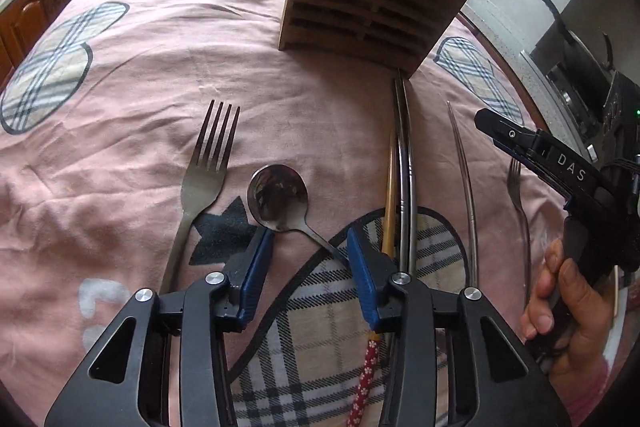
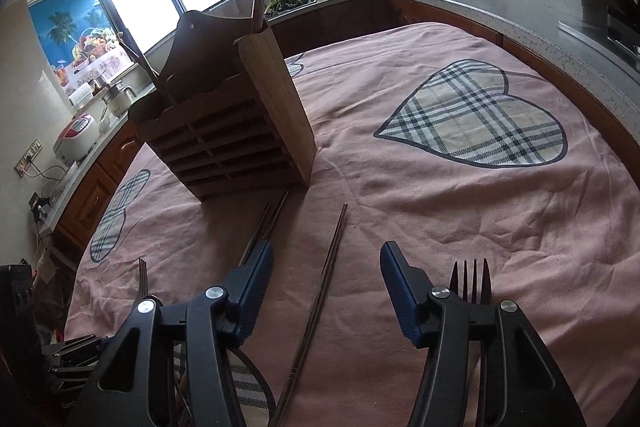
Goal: Organize utensils
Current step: 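Grasp the metal spoon handle with the left tool while the right tool grasps a metal chopstick, then lift the spoon and chopstick up to the wooden holder and lower them in, then open both tools to release the spoon and chopstick inside the holder, then move both tools back down to the utensils on the cloth, then grasp the wooden chopstick with the left tool while the right tool grasps another chopstick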
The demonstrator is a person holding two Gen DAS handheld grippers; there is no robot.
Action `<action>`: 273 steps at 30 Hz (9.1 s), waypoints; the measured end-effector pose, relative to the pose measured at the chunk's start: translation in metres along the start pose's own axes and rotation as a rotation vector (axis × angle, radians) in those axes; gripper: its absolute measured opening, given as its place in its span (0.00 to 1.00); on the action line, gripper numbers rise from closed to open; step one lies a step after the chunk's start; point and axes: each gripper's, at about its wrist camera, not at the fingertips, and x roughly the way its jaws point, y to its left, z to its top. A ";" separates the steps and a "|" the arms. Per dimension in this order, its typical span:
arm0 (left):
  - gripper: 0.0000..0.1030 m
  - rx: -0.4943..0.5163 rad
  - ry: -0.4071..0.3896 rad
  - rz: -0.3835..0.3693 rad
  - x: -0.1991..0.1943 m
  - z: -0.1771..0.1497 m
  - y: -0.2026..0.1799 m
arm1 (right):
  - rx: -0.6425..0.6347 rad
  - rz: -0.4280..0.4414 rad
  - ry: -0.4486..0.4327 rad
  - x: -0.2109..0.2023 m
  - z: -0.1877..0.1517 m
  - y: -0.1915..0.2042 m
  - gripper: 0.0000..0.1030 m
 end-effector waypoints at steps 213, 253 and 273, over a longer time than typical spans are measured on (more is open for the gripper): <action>0.76 0.217 -0.127 0.081 -0.013 0.004 -0.028 | 0.141 0.102 -0.232 -0.087 -0.013 -0.004 0.86; 0.47 0.162 -0.050 0.032 0.027 0.060 0.019 | -0.031 0.014 0.096 0.081 0.026 0.038 0.14; 0.05 0.125 -0.075 -0.002 0.024 0.065 0.019 | -0.058 0.054 0.110 0.062 0.017 0.042 0.04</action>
